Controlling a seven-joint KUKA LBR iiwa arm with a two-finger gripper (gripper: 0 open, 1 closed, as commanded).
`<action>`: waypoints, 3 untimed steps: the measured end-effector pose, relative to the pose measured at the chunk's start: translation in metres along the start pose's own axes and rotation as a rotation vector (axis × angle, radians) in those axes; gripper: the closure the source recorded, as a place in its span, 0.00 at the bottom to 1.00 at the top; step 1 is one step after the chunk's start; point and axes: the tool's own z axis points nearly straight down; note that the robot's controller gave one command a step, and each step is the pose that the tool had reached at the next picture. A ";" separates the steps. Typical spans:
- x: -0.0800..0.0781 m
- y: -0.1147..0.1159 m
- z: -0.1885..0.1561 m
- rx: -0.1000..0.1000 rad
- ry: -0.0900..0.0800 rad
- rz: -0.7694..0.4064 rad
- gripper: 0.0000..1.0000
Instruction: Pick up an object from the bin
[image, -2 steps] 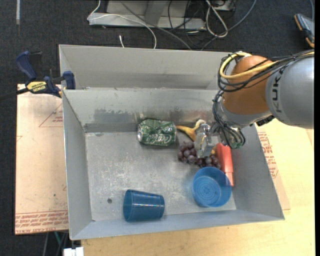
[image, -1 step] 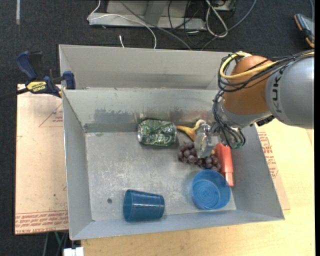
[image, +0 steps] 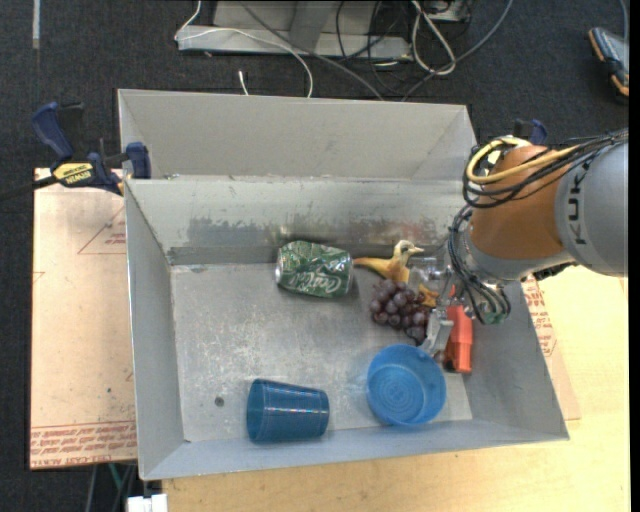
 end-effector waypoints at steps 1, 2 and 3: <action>0.000 0.001 0.000 0.000 0.000 -0.003 0.00; 0.021 0.033 -0.008 -0.001 -0.002 -0.063 0.00; 0.011 0.028 -0.003 -0.002 -0.004 -0.045 0.00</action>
Offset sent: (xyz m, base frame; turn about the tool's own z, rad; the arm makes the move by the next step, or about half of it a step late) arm -0.0212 0.0319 0.0078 -0.0639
